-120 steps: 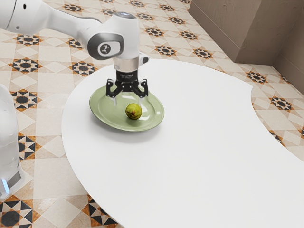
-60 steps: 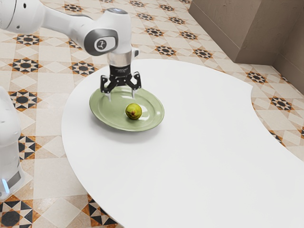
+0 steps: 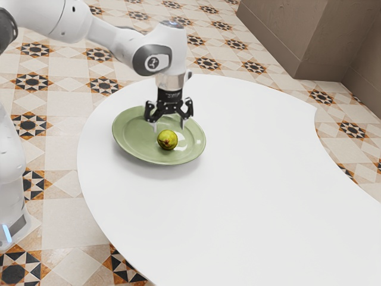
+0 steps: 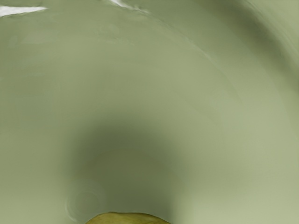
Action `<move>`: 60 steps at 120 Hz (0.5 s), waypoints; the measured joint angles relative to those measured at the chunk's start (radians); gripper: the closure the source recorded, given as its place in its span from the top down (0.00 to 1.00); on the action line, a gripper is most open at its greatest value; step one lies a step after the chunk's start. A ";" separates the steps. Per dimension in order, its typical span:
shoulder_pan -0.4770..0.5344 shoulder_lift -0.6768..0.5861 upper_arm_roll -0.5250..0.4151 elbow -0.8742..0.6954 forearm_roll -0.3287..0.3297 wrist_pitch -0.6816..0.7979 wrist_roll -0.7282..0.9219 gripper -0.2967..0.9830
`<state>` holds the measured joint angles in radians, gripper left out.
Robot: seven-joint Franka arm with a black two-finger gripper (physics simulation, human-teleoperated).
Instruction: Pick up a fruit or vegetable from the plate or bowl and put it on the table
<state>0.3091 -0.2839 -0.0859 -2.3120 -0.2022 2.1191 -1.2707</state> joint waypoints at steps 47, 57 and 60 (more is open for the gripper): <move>-0.029 0.045 0.000 0.001 -0.038 0.025 -0.014 0.77; -0.039 0.058 0.000 0.002 -0.039 0.033 -0.016 0.77; -0.040 0.060 -0.001 0.002 -0.039 0.035 -0.016 0.77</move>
<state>0.2689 -0.2235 -0.0864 -2.3097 -0.2413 2.1545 -1.2870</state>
